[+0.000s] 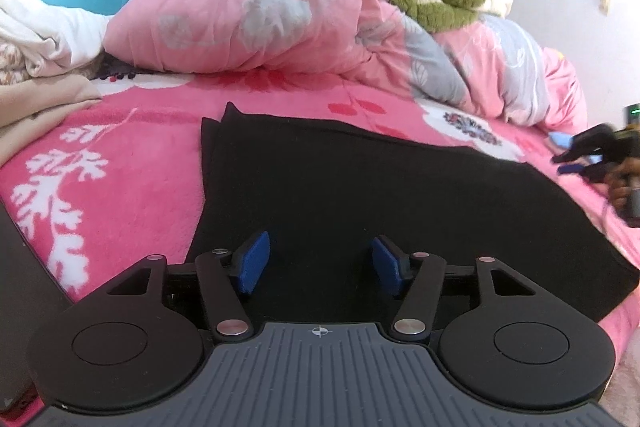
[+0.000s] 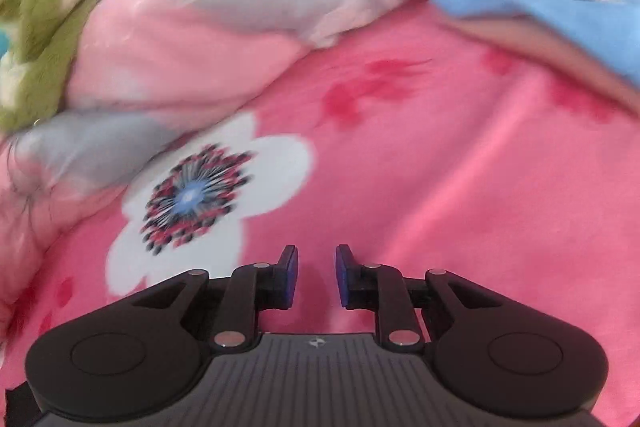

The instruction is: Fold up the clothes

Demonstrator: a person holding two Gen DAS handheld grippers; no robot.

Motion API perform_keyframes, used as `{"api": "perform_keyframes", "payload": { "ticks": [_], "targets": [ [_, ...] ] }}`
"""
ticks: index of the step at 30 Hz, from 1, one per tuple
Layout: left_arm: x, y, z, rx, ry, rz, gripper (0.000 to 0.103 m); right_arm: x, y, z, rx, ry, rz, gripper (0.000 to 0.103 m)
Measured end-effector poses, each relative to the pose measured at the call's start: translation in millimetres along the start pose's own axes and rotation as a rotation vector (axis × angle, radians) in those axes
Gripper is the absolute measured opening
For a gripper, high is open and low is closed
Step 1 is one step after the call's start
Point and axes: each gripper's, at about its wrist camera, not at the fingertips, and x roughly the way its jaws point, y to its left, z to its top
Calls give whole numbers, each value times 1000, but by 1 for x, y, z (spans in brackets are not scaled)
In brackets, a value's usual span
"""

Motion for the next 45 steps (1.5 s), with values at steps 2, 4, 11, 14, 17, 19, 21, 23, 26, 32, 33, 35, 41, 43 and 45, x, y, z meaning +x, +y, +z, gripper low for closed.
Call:
{"api": "perform_keyframes", "payload": {
  "ticks": [2, 4, 11, 14, 17, 19, 21, 23, 26, 32, 33, 35, 41, 43, 45],
  "targets": [
    [1, -2, 3, -3, 13, 12, 59, -23, 3, -10, -15, -3, 100, 23],
    [0, -4, 6, -10, 29, 25, 60, -35, 10, -30, -45, 50, 207, 29],
    [-18, -14, 15, 18, 50, 65, 66, -50, -34, -55, 19, 99, 91, 27],
    [-24, -21, 16, 52, 36, 77, 68, -81, -40, -59, 34, 21, 44, 30],
    [-28, -31, 18, 80, 39, 80, 68, -100, -9, -74, -72, 16, 140, 30],
    [-29, -37, 16, 93, 60, 77, 69, -105, 6, -87, -120, 53, 221, 30],
    [-29, -42, 10, 107, 92, 75, 69, -106, 12, -103, -170, 109, 248, 30],
    [-28, -43, 4, 112, 122, 78, 69, -111, 0, -117, -197, 152, 176, 30],
    [-25, -40, -2, 95, 165, 80, 69, -141, -38, -129, -144, 149, 116, 30],
    [-29, -41, -5, 91, 182, 87, 72, -186, -45, -140, -137, 112, 20, 32],
    [-30, -42, -6, 92, 185, 87, 74, -188, -36, -139, -148, 100, 52, 32],
    [-33, -43, -7, 93, 190, 91, 74, -183, -7, -142, -209, 92, 123, 32],
    [-36, -44, -10, 95, 204, 87, 82, -158, 49, -182, -519, 120, 31, 32],
    [-35, -44, -10, 97, 208, 86, 85, -168, 46, -198, -604, 94, 5, 35],
    [-35, -45, -10, 95, 209, 80, 90, -182, 36, -202, -594, 119, -10, 42]
  ]
}}
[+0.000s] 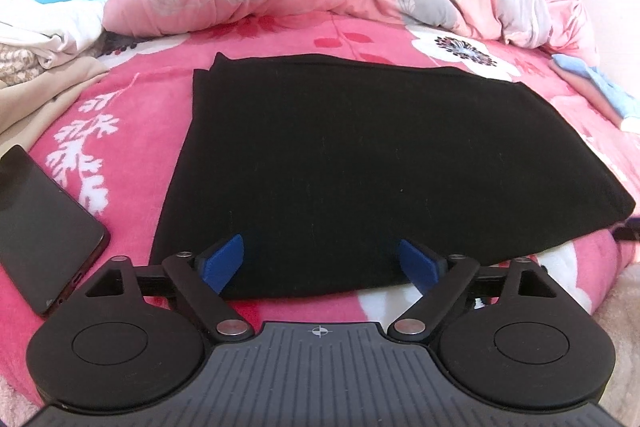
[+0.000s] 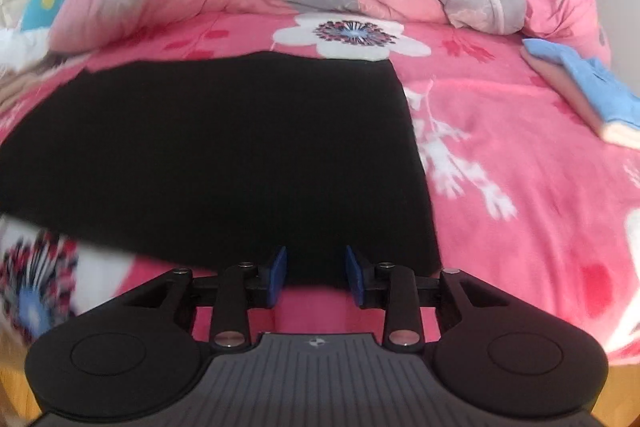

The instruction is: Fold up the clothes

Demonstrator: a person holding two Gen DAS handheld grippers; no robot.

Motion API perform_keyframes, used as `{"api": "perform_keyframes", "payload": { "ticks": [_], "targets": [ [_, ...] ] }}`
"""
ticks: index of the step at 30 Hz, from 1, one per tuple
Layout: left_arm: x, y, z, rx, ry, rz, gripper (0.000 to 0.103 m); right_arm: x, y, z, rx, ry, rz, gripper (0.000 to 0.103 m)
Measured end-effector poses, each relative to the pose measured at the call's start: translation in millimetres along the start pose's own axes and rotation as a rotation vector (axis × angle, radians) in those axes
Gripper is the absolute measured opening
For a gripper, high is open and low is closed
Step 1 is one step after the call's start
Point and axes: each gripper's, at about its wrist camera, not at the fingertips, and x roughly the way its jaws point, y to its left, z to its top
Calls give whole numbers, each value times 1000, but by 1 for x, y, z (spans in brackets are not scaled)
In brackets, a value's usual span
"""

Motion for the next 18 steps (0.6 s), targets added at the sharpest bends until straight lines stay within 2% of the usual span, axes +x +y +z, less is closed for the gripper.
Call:
{"api": "perform_keyframes", "payload": {
  "ticks": [2, 4, 7, 9, 12, 16, 18],
  "targets": [
    [0, 0, 0, 3, 2, -4, 94, -9, -5, -6, 17, 55, -45, 46],
    [-1, -1, 0, 3, 8, 2, 95, -18, -5, -5, 18, 46, -87, 46],
    [-6, -1, 2, -2, 11, 17, 96, -31, 10, 12, 19, -38, -26, 50],
    [-10, -1, 6, -9, 1, 33, 99, -30, 27, 25, -6, -86, 27, 63],
    [-16, 0, 14, -13, -18, 52, 102, -11, 58, 41, -63, -110, 79, 67],
    [-13, -3, 29, -17, -16, 54, 103, 23, 84, 40, -90, -69, 50, 70],
    [-5, -7, 36, -3, 13, 67, 103, 34, 93, 35, -100, -62, 32, 76]
  ]
}}
